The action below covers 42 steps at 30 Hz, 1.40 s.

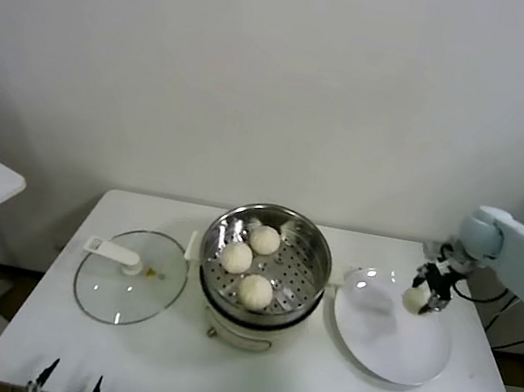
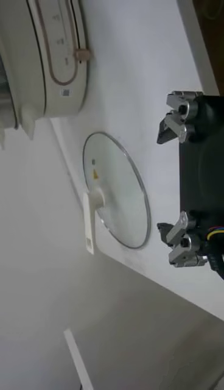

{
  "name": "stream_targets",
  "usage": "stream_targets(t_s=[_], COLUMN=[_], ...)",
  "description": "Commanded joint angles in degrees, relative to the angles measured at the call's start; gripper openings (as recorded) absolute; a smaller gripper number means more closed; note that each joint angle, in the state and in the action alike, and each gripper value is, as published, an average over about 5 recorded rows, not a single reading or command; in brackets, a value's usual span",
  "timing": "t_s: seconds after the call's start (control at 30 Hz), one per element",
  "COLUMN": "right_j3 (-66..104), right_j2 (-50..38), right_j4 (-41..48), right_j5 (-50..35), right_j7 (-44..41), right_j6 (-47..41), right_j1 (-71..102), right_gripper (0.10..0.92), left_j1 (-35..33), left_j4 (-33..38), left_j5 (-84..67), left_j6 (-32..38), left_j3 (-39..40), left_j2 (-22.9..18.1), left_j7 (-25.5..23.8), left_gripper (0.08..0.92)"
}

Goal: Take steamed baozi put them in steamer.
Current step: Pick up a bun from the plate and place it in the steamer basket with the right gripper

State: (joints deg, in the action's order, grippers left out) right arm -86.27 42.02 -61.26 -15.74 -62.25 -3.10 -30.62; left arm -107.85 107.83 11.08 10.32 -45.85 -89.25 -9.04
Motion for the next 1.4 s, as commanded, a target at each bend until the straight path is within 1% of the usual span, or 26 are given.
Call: stream_targets(t_s=[0.03, 0.23, 0.37, 0.47, 0.6, 0.97, 1.4], right_j3=[-16.00, -13.45, -10.31, -8.40, -6.10, -3.92, -2.70], right_j2=[2.10, 6.71, 9.28, 10.76, 12.34, 16.27, 17.93], right_j4=[-15.70, -20.18, -23.30, -25.09, -25.20, -20.61, -16.95], right_j5=[-17.42, -23.26, -26.38, -27.00, -24.84, -16.13, -9.83], right_j7=[-1.37, -0.90, 0.81, 2.22, 4.01, 7.02, 7.80], right_j6=[-2.89, -5.59, -8.80, -10.64, -12.15, -13.05, -12.92], right_j1=[-28.18, -33.32, -32.44, -30.14, -24.81, -12.09, -6.26], right_gripper=[0.619, 0.618, 0.619, 0.619, 0.619, 0.618, 0.619], left_j1=[0.15, 0.32, 0.47, 0.56, 0.58, 0.63, 0.86], left_j4=[-0.14, -0.59, -0.87, -1.18, -1.15, -1.05, -1.24], left_j5=[-0.57, -0.25, -0.20, -0.20, -0.17, -0.10, 0.20], left_j6=[-0.14, -0.01, 0.16, 0.32, 0.35, 0.27, 0.39], left_j3=[-0.03, 0.58, 0.78, 0.80, 0.91, 0.97, 0.95], left_j2=[0.17, 0.04, 0.04, 0.11, 0.19, 0.22, 0.04], left_j7=[-0.06, -0.04, -0.01, 0.02, 0.01, -0.07, -0.15], left_gripper=[0.823, 0.823, 0.823, 0.823, 0.823, 0.823, 0.823])
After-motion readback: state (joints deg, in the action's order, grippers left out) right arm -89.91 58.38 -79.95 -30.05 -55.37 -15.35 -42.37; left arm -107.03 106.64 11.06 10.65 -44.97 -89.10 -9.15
